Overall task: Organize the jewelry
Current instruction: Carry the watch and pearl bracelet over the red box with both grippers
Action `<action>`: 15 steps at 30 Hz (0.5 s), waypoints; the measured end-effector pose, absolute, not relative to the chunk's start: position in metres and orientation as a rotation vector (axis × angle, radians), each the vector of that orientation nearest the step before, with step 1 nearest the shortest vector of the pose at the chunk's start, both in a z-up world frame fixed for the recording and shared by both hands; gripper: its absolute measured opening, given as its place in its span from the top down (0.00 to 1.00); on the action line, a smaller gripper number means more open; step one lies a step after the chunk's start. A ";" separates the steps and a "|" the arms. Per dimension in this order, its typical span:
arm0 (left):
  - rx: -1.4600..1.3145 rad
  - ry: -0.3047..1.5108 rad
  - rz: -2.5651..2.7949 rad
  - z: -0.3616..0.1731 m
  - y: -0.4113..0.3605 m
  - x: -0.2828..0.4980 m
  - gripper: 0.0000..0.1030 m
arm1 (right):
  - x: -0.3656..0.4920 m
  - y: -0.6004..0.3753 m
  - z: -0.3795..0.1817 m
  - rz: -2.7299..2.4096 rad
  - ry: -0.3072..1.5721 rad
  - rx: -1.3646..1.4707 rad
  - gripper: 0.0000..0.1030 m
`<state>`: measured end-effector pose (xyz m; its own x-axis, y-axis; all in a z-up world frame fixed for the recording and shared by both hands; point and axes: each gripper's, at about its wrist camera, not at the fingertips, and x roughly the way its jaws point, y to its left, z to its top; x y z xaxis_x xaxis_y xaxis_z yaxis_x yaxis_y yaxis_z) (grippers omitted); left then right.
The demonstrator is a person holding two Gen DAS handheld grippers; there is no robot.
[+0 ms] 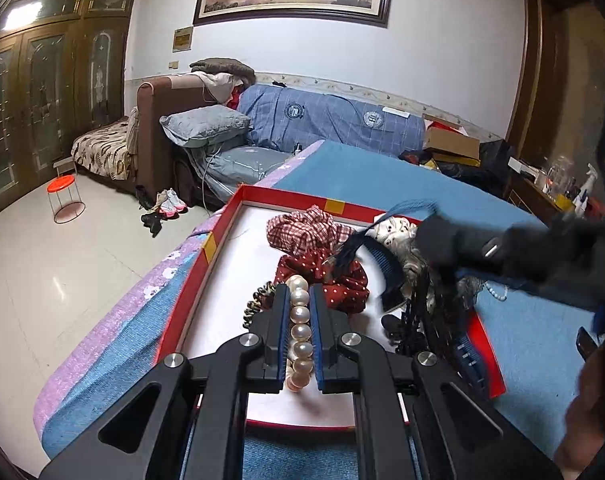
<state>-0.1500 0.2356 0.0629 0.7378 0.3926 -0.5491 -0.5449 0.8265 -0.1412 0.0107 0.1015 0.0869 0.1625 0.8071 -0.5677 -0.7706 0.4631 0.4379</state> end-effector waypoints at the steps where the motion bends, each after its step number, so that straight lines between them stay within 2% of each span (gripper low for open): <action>1: -0.302 0.532 0.521 0.062 0.235 -0.149 0.91 | 0.011 0.104 0.081 1.126 0.848 0.039 0.56; 15: -0.296 0.586 0.499 0.047 0.229 -0.130 0.91 | 0.026 0.096 0.041 1.045 0.841 -0.032 0.56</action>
